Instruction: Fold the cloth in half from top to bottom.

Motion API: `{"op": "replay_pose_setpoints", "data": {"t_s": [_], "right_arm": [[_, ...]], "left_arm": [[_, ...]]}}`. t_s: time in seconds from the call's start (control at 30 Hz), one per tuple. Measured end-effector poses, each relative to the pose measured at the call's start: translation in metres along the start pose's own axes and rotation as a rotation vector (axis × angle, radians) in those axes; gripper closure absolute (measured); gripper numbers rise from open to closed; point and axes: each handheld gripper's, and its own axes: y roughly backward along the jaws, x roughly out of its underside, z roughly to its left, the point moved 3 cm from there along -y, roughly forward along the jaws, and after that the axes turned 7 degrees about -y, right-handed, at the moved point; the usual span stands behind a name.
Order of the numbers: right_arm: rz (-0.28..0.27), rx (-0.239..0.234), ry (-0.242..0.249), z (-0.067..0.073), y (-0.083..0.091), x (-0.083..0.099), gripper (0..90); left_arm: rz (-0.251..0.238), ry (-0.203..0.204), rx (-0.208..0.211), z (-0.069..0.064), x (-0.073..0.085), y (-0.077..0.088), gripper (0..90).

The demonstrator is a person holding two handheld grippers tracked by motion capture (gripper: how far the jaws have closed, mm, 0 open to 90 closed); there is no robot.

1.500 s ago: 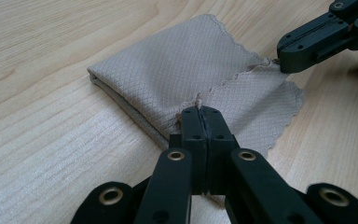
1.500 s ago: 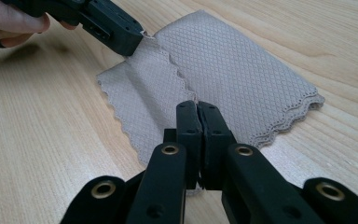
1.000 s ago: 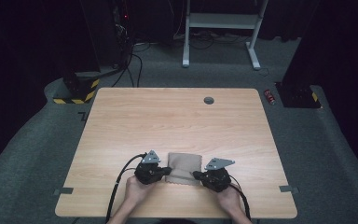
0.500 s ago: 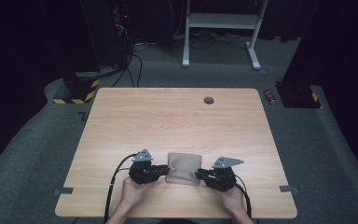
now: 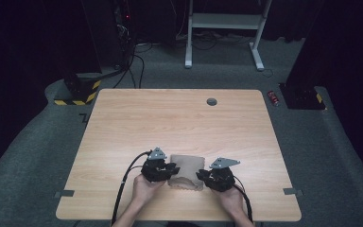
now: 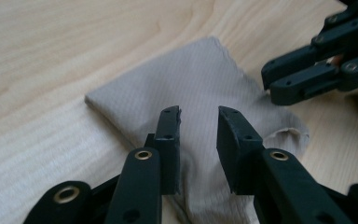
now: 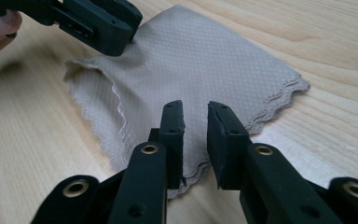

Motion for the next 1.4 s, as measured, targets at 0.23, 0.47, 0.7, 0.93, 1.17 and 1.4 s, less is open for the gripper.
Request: {"op": "replay_pose_setpoints", "data": {"t_s": [0.23,0.47,0.7,0.93,1.17,1.4], "right_arm": [[0.032,0.029,0.068,0.01,-0.001,0.008,66.2],[0.039,0.083,0.107,0.012,0.0,0.015,56.2],[0.038,0.076,0.1,0.008,0.005,0.018,55.0],[-0.003,0.064,0.01,-0.015,0.015,0.006,64.8],[-0.03,0.091,-0.09,-0.037,0.006,-0.012,66.0],[-0.013,0.116,-0.103,-0.04,-0.014,-0.026,66.4]], "left_arm": [[0.043,-0.032,-0.022,-0.007,0.018,0.005,62.7],[0.057,-0.055,-0.057,-0.011,0.031,0.012,58.4],[0.076,-0.049,-0.065,-0.011,0.035,0.02,50.5],[-0.024,0.053,-0.093,0.016,0.026,0.031,44.9],[-0.019,0.073,-0.138,0.032,-0.002,0.008,43.2],[-0.002,0.089,-0.162,0.038,-0.015,-0.012,42.6]]}}
